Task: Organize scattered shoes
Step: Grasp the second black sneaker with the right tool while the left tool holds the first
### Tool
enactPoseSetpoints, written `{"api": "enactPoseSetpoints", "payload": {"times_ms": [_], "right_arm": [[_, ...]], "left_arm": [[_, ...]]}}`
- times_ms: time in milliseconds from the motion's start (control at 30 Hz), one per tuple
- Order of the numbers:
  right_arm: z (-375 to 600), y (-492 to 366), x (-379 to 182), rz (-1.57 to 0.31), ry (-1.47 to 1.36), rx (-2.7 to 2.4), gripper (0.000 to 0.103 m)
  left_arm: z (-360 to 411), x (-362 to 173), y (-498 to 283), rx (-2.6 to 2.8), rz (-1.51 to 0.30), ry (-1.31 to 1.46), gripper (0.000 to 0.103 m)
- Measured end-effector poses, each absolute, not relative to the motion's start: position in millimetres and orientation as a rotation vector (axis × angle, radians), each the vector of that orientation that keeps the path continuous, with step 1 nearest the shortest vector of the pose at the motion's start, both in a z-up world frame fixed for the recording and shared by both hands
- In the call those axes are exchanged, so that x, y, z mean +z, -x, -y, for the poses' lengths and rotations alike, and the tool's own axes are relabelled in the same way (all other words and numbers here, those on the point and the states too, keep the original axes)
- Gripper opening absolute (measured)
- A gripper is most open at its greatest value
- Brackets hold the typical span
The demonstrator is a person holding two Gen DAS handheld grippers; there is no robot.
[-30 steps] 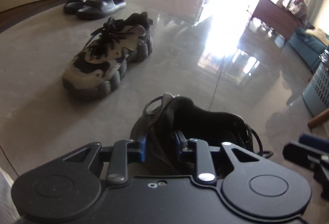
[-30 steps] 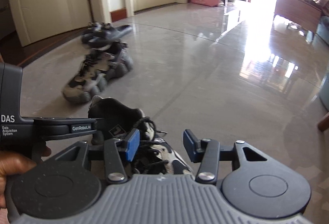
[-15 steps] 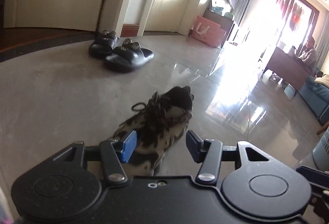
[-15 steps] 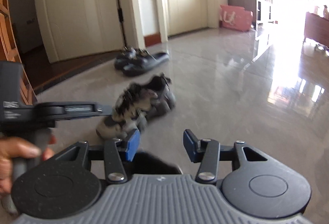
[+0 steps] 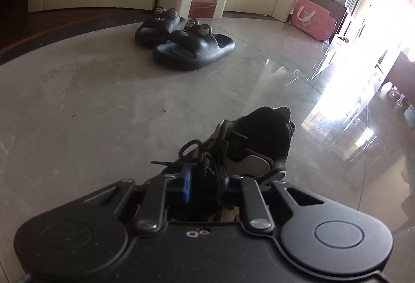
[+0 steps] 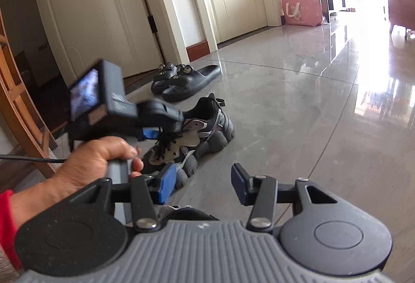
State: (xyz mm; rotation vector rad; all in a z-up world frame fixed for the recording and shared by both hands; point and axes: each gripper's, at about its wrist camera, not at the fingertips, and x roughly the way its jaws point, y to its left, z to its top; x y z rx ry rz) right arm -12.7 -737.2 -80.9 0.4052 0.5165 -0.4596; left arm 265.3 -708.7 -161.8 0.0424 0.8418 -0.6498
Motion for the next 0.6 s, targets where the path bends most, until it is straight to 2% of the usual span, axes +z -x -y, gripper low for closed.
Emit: {"api": "enactPoseSetpoints", "payload": {"times_ms": [133, 233, 600], "right_arm": [[733, 11, -75, -0.481, -0.416, -0.434, 0.051], [726, 7, -73, -0.473, -0.417, -0.412, 0.051], [686, 2, -63, -0.476, -0.374, -0.352, 0.051]], "left_arm": [[676, -150, -245, -0.634, -0.763, -0.045, 0.005], [647, -137, -220, -0.650, -0.699, -0.062, 0.004], [545, -131, -174, -0.672, -0.767, -0.037, 0.004]]}}
